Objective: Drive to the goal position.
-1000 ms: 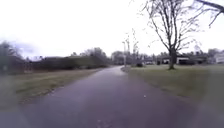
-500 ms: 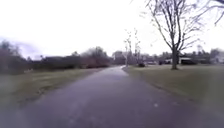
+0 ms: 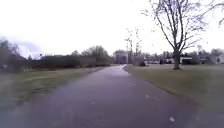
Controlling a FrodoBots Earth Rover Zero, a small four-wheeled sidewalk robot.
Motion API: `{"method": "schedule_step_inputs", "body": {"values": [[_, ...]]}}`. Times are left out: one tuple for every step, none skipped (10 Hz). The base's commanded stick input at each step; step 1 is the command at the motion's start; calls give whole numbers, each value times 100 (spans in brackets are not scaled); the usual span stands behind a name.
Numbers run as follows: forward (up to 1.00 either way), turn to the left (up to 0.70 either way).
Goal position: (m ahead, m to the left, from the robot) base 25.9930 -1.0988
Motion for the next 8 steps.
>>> {"method": "schedule_step_inputs", "body": {"values": [[100,0],[100,0],[100,0],[100,0],[100,0],[100,0],[100,0],[100,0]]}}
